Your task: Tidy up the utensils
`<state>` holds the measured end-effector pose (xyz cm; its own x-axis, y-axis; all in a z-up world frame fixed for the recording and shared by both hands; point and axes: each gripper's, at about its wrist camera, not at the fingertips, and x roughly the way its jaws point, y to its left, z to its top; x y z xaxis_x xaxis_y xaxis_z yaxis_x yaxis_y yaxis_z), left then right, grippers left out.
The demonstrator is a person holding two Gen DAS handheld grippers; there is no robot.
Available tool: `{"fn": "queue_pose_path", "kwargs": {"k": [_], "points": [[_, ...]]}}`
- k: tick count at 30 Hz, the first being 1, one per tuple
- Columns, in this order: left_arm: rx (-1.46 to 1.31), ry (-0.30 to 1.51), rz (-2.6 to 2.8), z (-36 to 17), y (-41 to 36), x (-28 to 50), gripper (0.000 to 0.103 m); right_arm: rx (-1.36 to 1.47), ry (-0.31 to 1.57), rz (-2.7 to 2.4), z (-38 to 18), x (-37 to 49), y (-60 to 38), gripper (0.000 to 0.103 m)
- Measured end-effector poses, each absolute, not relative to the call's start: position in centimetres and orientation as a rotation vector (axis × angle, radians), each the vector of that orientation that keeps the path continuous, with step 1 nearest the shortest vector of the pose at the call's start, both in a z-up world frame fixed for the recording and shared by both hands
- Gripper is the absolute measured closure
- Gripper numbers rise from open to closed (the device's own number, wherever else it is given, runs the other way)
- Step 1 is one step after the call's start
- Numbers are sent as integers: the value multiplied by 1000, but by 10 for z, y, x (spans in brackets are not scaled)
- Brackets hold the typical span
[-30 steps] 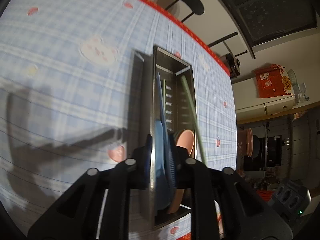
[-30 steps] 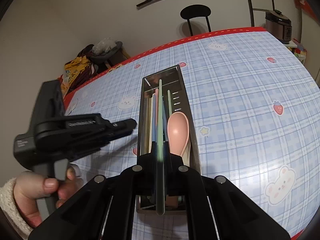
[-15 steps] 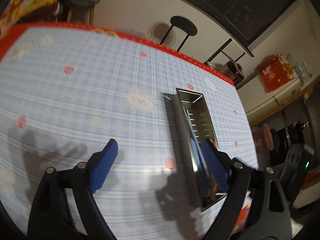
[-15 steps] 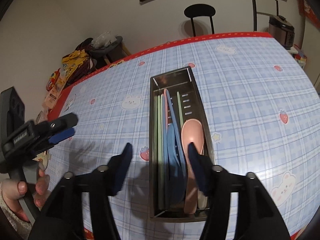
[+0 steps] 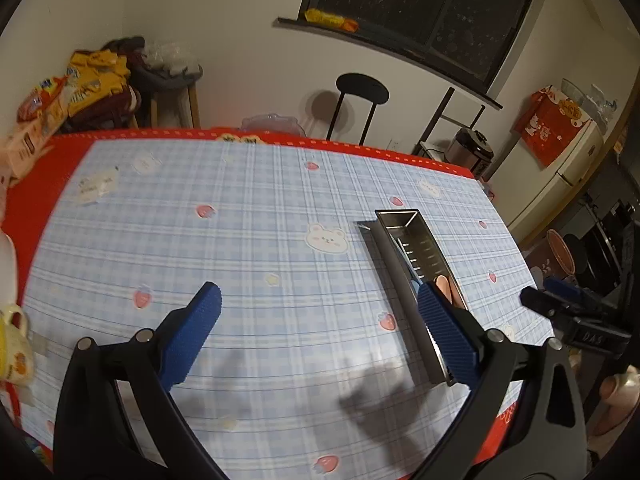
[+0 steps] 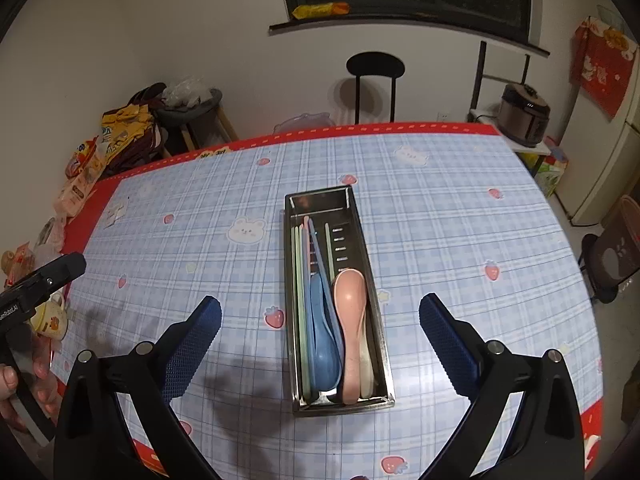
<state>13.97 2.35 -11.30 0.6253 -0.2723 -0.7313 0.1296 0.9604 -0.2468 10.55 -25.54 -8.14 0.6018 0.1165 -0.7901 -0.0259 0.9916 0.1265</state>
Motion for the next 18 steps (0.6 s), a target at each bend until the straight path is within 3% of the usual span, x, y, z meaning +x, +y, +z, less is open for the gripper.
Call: {"fn": "queue_pose_path", "kwargs": {"k": [18], "points": [[-6, 633, -250, -6, 44, 71, 6, 13, 752, -70, 23, 28, -234, 6]]}}
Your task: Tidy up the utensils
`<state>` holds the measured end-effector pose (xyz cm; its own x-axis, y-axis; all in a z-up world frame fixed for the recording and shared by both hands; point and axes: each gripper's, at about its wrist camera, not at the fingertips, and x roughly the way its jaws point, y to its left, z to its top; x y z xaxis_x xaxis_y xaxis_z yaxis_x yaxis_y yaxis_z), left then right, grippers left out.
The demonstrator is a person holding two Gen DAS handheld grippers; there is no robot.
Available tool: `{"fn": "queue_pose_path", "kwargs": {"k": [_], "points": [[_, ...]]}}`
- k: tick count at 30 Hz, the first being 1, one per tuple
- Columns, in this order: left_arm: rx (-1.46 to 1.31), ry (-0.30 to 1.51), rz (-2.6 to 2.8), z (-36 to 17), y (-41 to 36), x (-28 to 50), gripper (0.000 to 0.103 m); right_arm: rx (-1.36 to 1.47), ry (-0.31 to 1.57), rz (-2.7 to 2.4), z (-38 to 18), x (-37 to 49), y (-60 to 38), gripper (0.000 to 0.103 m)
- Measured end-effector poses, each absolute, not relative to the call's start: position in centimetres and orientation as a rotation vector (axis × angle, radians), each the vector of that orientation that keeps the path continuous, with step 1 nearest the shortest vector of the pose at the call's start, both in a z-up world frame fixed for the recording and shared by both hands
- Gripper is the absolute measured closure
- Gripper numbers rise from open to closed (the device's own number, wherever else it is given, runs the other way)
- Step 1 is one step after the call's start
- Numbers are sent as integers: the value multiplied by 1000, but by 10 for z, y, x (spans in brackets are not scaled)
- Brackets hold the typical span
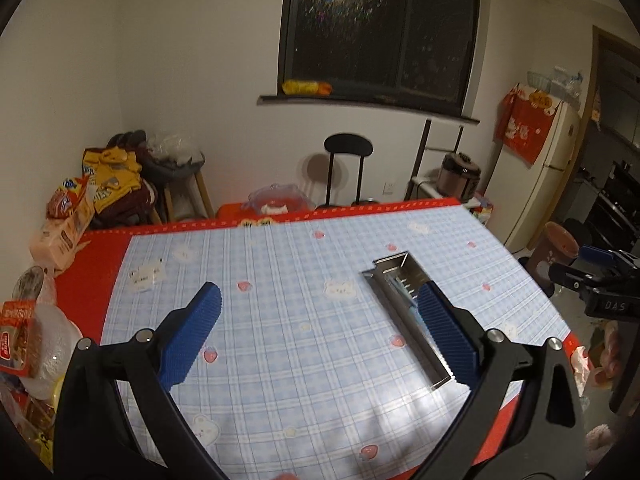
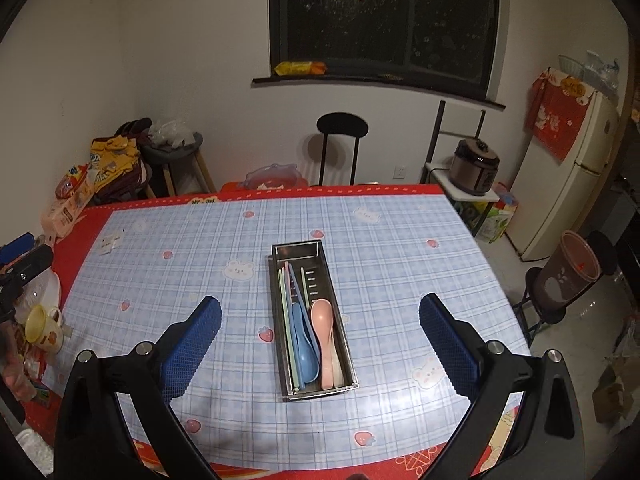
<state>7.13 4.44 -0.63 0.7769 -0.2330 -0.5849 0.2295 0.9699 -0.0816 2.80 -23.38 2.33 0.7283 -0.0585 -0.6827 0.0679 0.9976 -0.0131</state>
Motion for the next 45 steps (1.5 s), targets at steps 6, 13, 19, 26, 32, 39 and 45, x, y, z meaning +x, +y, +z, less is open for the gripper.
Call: {"fn": "queue_pose_path", "kwargs": {"k": [6, 13, 19, 26, 32, 39, 45], "points": [[3, 608, -249, 7, 46, 63, 6, 16, 714, -103, 42, 9, -232, 6], [-52, 618, -312, 5, 49, 65, 6, -15, 696, -163, 46, -4, -229, 6], [-58, 634, -329, 1, 47, 67, 6, -9, 703, -188, 44, -11, -234, 6], [-15, 631, -307, -1, 39, 64, 6, -3, 713, -202, 44, -14, -237, 6], [15, 621, -292, 0, 33, 61, 6, -22, 709, -203, 43, -16, -235, 6], [101, 604, -266, -3, 18, 54, 6, -34, 713, -204, 42, -14, -235, 6], [120, 601, -263, -3, 13, 53, 6, -39, 712, -208, 42, -14, -235, 6]]}}
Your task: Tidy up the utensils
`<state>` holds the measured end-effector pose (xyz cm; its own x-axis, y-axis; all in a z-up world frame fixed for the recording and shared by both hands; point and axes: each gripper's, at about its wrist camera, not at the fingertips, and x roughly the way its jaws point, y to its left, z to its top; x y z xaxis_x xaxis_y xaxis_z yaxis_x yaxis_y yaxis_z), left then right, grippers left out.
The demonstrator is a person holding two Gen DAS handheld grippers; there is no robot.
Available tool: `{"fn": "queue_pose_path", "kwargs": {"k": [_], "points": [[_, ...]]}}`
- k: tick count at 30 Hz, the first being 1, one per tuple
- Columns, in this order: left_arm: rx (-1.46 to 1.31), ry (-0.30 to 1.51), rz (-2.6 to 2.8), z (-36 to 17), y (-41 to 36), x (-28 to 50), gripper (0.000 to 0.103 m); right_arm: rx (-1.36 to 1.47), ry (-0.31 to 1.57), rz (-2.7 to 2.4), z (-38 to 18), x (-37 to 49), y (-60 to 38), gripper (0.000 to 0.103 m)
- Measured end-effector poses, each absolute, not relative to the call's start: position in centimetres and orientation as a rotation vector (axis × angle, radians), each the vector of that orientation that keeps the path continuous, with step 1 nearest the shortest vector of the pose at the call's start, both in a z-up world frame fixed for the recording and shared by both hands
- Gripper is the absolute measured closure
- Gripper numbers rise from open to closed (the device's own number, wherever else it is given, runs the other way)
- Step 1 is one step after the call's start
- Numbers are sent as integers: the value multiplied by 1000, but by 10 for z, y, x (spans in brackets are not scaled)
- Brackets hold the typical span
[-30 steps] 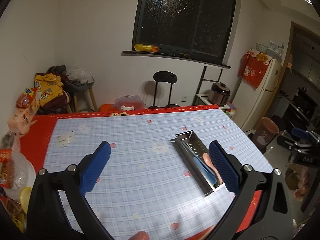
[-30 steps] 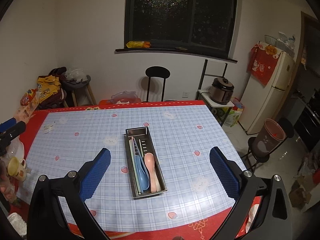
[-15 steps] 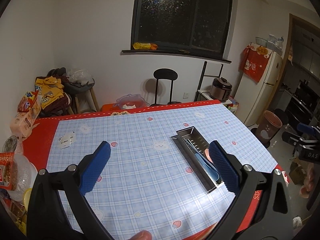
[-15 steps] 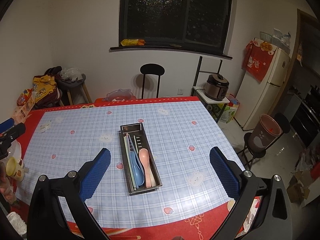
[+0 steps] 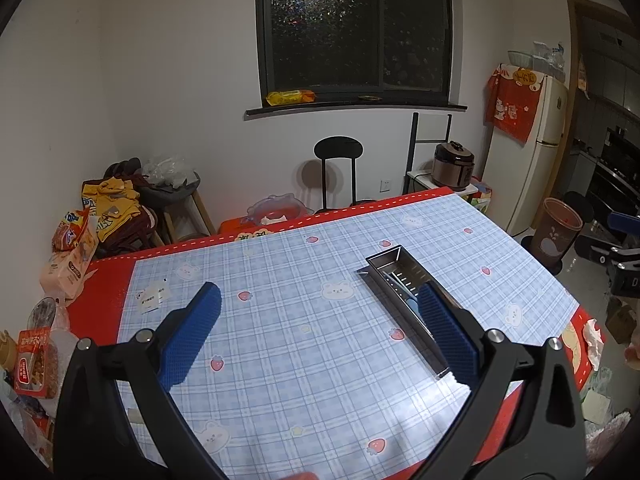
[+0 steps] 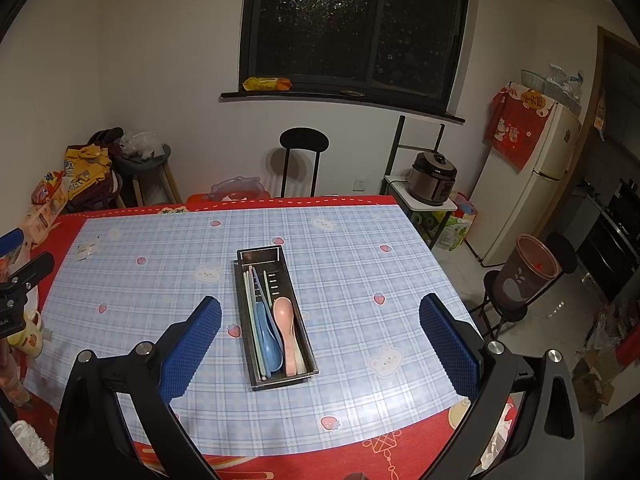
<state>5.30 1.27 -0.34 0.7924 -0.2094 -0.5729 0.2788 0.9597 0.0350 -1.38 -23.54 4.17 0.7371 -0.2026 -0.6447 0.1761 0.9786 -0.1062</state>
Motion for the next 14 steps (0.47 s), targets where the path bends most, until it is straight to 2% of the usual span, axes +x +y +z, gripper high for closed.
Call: {"fn": "queue_pose_path", "kwargs": {"k": [14], "points": [[88, 619, -281, -3, 17, 53, 6, -42, 717, -208, 39, -13, -234, 6]]}}
